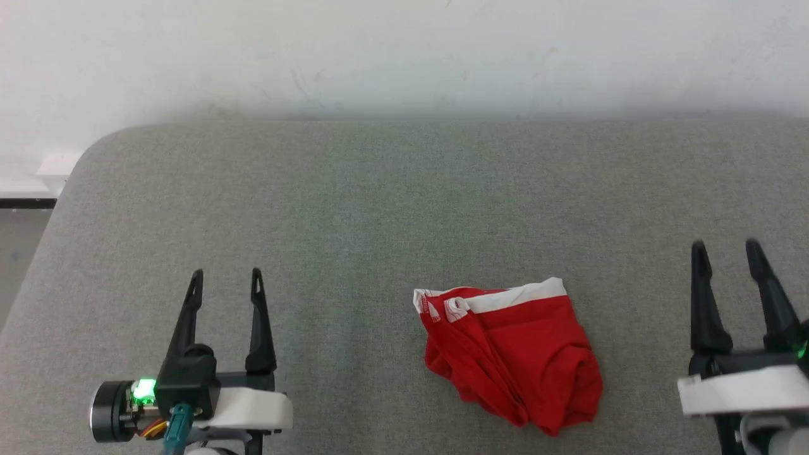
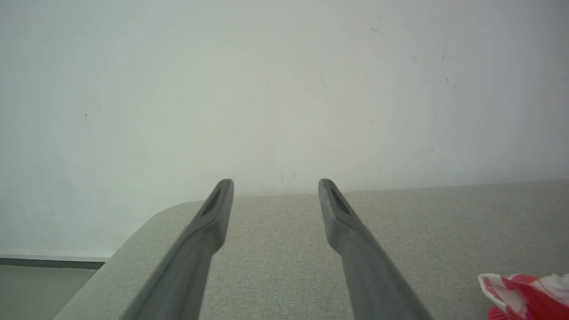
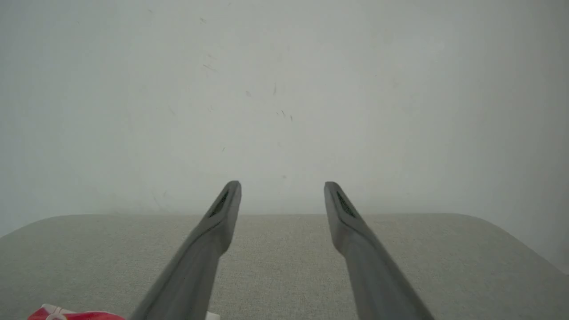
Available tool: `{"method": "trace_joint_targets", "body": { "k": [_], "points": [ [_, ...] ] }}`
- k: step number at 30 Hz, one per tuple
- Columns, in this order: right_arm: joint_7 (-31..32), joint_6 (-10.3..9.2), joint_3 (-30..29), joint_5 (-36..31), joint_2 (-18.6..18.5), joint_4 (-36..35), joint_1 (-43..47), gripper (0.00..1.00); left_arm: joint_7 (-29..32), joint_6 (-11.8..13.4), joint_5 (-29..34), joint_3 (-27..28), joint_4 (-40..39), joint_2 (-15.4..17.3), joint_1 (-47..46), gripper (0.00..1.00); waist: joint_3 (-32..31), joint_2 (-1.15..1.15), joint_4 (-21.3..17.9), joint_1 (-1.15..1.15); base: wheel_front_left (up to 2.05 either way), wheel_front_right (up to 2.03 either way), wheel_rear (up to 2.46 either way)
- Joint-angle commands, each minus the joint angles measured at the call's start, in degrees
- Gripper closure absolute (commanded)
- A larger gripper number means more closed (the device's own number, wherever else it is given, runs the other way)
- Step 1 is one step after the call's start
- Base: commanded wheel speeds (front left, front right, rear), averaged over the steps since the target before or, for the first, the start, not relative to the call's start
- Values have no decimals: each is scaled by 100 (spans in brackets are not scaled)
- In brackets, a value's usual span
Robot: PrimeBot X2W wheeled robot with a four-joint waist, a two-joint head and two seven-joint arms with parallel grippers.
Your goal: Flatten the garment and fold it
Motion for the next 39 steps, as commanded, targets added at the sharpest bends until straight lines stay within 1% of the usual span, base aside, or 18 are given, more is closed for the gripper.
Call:
{"method": "trace_joint_targets", "body": {
  "k": [1, 3, 4, 6, 7, 8, 10, 11, 14, 19, 20, 22, 25, 29, 33, 34, 35, 39],
  "points": [
    [-26, -5, -58, 2, 99, -70, 213, 0, -27, -52, -31, 59, -9, -17, 94, 0, -11, 0, -7, 1, 0, 0, 0],
    [-27, -5, -36, 47, 133, -215, 231, 0, -27, -84, -41, 113, -18, -21, 135, 0, 4, 0, -22, 1, 0, 0, 0],
    [-27, -5, 41, 52, 73, -244, 188, 0, -27, -105, -37, 130, -12, -22, 140, 0, 10, 0, -18, 1, 0, 0, 0],
    [-27, -5, 366, 70, -232, -96, 18, 0, -27, -150, -29, 152, 6, -28, 128, 0, 22, 0, 2, 1, 0, 0, 0],
    [86, -5, 531, 119, -406, 46, -116, 0, -27, -170, -21, 151, 17, -36, 113, 0, 29, 0, 27, 1, 0, 0, 0],
    [343, -5, 719, 207, -593, 192, -280, 0, -27, -187, -11, 146, 27, -48, 92, 0, 41, 0, 59, 1, 0, 0, 0],
    [1054, -5, 1072, 401, -983, 455, -649, 0, -27, -215, 10, 126, 40, -78, 47, 0, 66, 0, 139, 1, 0, 0, 0],
    [1054, -5, 1072, 401, -983, 455, -649, 0, -27, -215, 10, 126, 40, -78, 47, 0, 66, 0, 139, 1, 0, 0, 0],
    [2426, -5, 1703, 997, -1496, 759, -1129, 0, -27, -250, 35, 75, 47, -129, 19, 0, 98, 0, 270, 1, 0, 0, 0],
    [4594, -5, 2929, 2430, -2342, 1016, -1740, 0, -27, -257, 37, 63, 62, -199, 22, 0, 200, 0, 448, 1, 0, 0, 0],
    [4919, -5, 3164, 2686, -2483, 1028, -1843, 0, -27, -260, 38, 58, 66, -212, 14, 0, 225, 0, 480, 1, 0, 0, 0],
    [5241, -5, 3464, 2977, -2669, 1140, -2069, 0, -27, -264, 39, 49, 68, -238, -21, 0, 294, 0, 546, 1, 0, 0, 0],
    [5393, -5, 3898, 3172, -2717, 1487, -2302, 0, -27, -269, 39, 36, 67, -274, -100, 0, 399, 0, 628, 1, 0, 0, 0],
    [5460, -5, 4421, 3306, -2529, 2102, -2366, 0, -27, -275, 50, 31, 76, -305, -169, 0, 493, 0, 684, 1, 0, 0, 0],
    [5366, -5, 5000, 3433, -2427, 2326, -2319, 0, -27, -257, 66, 59, 81, -323, -181, 0, 518, 0, 668, 1, 0, 0, 0],
    [5283, -5, 5100, 3447, -2430, 2345, -2344, 58, -27, -247, 68, 80, 81, -324, -164, 0, 509, 0, 636, 1, 0, 0, 0],
    [5146, -5, 5173, 3439, -2448, 2338, -2396, 100, -27, -240, 70, 104, 82, -323, -139, 0, 496, 0, 592, 1, 0, 0, 0],
    [4505, -5, 5138, 3468, -2547, 2313, -2655, 100, -27, -247, 85, 179, 98, -289, -64, 0, 408, 0, 385, 1, 0, 0, 0]
  ]
}}
